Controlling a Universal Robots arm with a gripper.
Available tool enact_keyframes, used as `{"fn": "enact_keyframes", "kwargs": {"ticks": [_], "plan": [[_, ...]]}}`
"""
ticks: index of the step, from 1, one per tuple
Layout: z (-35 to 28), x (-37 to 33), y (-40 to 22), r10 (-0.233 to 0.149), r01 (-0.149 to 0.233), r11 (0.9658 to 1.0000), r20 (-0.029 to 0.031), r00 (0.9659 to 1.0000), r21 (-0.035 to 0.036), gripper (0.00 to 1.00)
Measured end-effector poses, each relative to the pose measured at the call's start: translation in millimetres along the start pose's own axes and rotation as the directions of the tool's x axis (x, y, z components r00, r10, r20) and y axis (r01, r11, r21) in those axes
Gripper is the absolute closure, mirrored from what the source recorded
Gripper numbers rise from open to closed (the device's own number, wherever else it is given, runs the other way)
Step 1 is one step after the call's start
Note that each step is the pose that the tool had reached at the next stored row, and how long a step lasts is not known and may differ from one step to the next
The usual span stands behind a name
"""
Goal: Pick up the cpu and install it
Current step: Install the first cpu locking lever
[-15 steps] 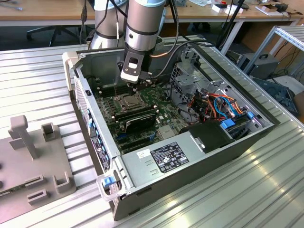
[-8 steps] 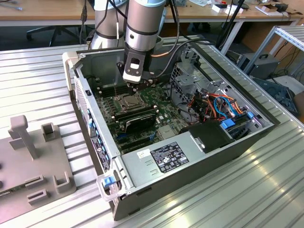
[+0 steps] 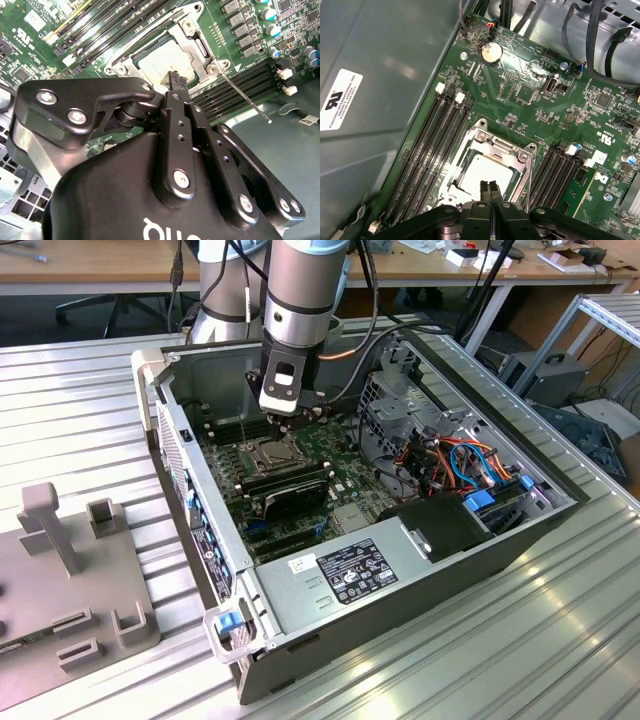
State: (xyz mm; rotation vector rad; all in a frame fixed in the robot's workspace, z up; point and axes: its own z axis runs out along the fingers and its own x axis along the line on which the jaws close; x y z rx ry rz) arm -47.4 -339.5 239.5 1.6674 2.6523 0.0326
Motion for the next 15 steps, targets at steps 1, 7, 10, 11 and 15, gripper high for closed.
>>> {"fn": "enact_keyframes", "kwargs": {"ticks": [1,7,10,11,15], "plan": [[0.0,0.0,0.0,0.0,0.0,1.0,0.0,1.0,0.0,0.89],[0.0,0.0,0.0,-0.011,0.011,0.9999,-0.0003,0.9999,0.0,0.89],[0.0,0.0,0.0,-0.033,0.033,0.9995,-0.0008,0.9995,0.0,0.89],[0.0,0.0,0.0,-0.033,0.033,0.9995,-0.0007,0.9995,0.0001,0.89],[0.0,0.0,0.0,-0.034,0.034,0.9994,-0.0007,0.9994,0.0001,0.89]]}}
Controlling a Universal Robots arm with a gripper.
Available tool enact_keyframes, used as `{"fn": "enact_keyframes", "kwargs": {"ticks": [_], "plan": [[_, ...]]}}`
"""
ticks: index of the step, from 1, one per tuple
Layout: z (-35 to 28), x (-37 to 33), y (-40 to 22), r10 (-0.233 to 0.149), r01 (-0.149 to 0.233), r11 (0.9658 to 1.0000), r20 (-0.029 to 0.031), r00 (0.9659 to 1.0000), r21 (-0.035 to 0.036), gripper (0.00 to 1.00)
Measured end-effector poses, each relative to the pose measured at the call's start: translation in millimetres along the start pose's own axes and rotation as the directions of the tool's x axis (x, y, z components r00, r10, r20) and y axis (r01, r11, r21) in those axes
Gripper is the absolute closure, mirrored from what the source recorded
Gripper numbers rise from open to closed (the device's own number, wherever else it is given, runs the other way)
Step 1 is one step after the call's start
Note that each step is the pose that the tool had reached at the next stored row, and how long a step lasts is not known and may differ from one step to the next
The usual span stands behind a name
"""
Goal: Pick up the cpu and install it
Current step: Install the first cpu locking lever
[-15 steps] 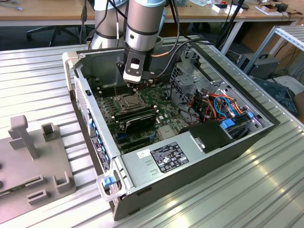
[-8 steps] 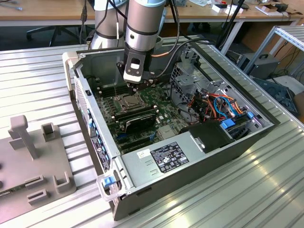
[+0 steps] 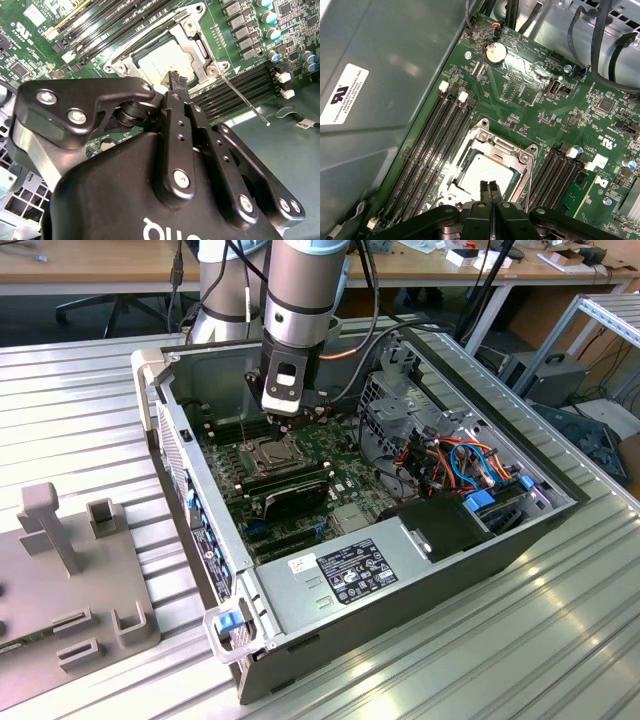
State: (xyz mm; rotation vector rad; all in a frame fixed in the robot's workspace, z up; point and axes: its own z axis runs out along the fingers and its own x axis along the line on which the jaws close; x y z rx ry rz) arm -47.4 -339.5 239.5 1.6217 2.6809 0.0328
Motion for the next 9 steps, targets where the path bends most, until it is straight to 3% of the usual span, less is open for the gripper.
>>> {"fn": "enact_keyframes", "kwargs": {"ticks": [9], "plan": [[0.0,0.0,0.0,-0.004,0.004,1.0,-0.0001,1.0,0.0,0.89]]}}
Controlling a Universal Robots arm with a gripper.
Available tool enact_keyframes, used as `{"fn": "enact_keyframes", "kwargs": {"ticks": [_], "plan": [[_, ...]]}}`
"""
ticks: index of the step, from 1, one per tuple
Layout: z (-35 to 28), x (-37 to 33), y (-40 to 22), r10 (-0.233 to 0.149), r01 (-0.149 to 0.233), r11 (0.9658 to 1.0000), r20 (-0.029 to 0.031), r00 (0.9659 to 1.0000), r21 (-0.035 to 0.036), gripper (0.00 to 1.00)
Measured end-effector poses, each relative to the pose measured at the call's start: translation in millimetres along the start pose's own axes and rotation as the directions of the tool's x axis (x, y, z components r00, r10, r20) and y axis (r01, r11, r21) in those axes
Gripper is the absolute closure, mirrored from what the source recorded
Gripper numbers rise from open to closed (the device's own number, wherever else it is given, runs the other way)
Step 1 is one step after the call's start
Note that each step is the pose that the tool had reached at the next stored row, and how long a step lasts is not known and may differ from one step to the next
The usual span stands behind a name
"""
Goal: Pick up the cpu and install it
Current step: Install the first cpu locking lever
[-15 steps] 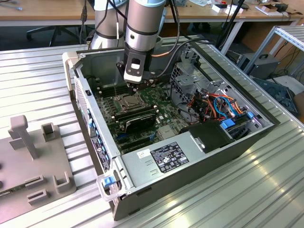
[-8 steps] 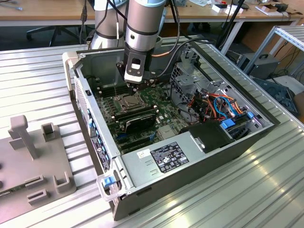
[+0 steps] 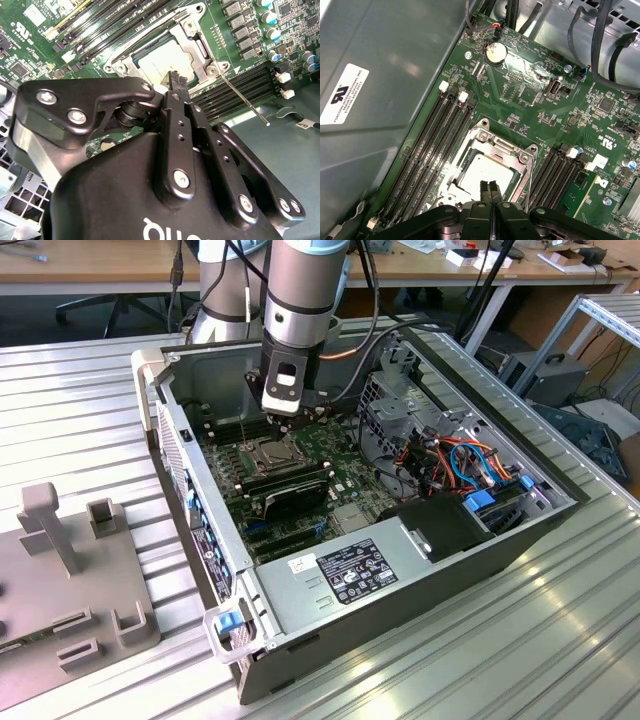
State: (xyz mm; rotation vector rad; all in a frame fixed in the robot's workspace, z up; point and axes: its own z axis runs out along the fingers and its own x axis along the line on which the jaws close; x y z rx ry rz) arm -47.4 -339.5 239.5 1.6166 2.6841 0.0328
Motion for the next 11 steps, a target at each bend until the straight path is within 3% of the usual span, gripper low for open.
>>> {"fn": "enact_keyframes", "kwargs": {"ticks": [11], "plan": [[0.0,0.0,0.0,-0.024,0.024,0.9997,-0.0005,0.9997,0.0001,0.89]]}}
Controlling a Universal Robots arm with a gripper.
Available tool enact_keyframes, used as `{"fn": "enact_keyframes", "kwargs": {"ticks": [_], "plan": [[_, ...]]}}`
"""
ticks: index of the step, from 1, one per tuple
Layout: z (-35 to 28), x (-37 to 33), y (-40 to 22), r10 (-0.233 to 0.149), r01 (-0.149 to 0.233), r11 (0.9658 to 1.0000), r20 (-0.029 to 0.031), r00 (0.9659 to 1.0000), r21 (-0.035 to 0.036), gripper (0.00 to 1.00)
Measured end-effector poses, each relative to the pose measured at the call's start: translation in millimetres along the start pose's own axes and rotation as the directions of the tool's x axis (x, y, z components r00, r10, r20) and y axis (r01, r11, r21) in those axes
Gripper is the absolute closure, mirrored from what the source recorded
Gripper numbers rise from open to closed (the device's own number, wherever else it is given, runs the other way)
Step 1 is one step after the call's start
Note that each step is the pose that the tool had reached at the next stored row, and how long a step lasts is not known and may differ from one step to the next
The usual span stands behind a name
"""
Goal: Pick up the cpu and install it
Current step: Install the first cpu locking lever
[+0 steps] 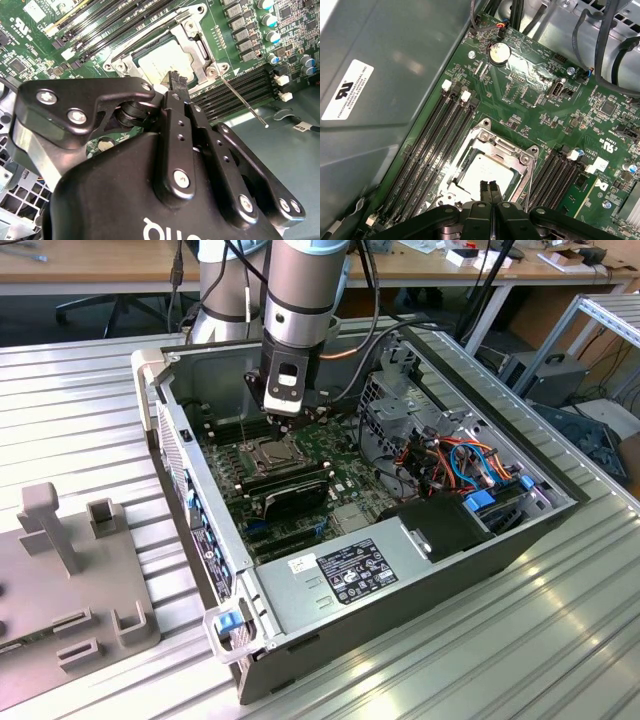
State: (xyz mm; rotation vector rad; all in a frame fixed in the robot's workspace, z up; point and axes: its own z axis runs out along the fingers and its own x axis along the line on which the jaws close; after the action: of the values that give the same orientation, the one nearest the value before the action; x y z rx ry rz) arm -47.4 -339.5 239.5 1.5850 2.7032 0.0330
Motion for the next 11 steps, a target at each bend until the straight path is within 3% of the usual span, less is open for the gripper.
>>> {"fn": "enact_keyframes", "kwargs": {"ticks": [11], "plan": [[0.0,0.0,0.0,-0.013,0.013,0.9999,-0.0003,0.9999,0.0,0.89]]}}
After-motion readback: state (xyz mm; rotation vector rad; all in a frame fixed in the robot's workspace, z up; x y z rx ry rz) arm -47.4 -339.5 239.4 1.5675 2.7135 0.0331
